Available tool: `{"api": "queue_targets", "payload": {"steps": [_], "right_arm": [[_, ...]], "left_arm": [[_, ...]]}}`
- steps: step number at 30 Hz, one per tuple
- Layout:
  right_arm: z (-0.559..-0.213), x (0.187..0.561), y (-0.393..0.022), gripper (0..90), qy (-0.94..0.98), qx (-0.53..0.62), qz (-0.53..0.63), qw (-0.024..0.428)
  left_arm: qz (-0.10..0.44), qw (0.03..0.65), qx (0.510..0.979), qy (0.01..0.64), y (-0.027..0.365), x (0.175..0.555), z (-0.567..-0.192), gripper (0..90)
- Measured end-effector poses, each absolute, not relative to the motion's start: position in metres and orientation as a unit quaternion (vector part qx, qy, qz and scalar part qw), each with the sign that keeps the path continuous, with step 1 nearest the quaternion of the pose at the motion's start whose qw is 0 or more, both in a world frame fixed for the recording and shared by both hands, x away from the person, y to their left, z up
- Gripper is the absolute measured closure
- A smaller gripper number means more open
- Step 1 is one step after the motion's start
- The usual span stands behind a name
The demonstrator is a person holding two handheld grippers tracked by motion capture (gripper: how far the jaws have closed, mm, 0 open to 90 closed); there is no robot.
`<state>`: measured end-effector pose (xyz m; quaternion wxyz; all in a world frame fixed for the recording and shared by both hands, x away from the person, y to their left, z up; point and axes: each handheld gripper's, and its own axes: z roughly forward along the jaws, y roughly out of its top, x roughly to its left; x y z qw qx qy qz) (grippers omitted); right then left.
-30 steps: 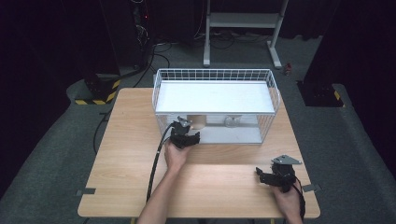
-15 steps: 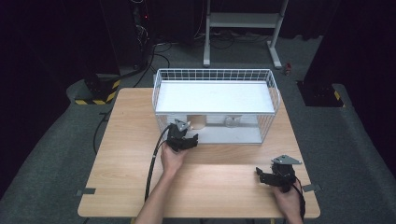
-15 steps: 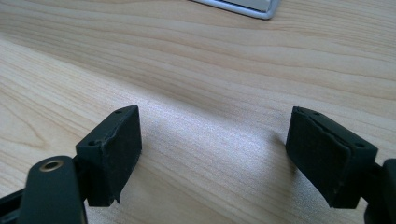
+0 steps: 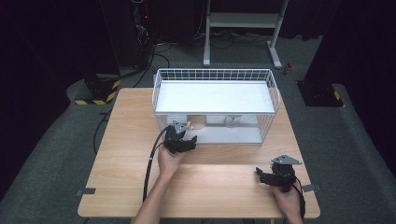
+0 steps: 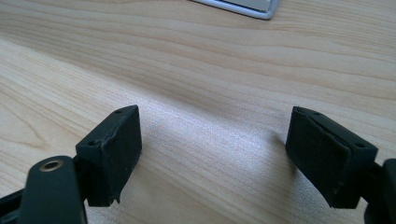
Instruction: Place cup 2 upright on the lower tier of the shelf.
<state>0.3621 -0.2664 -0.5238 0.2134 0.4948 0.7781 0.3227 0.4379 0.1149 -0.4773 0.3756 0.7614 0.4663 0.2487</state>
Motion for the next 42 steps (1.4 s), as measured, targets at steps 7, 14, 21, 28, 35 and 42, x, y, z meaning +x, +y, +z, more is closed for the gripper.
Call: {"api": "queue_targets", "payload": {"steps": [7, 14, 21, 28, 35, 42], "right_arm": [[-0.524, 0.362, -0.266, 18.3, 0.778, 0.495, 0.323, 0.213], [-0.524, 0.362, -0.266, 18.3, 0.778, 0.495, 0.323, 0.213], [-0.524, 0.362, -0.266, 18.3, 0.778, 0.495, 0.323, 0.213], [-0.524, 0.362, -0.266, 18.3, 0.778, 0.495, 0.323, 0.213], [-0.524, 0.362, -0.266, 18.3, 0.778, 0.495, 0.323, 0.214], [-0.524, 0.362, -0.266, 18.3, 0.778, 0.495, 0.323, 0.213]], "left_arm": [[0.251, 0.384, 0.761, 0.459, 0.117, 0.430, -0.470, 26.4], [0.249, 0.392, 0.757, 0.460, 0.122, 0.421, -0.466, 26.3], [0.246, 0.398, 0.755, 0.460, 0.130, 0.414, -0.466, 26.3], [0.222, 0.422, 0.739, 0.475, 0.139, 0.406, -0.466, 26.2], [0.228, 0.424, 0.735, 0.478, 0.147, 0.400, -0.462, 26.2], [0.223, 0.437, 0.719, 0.492, 0.155, 0.394, -0.459, 26.3]]}}
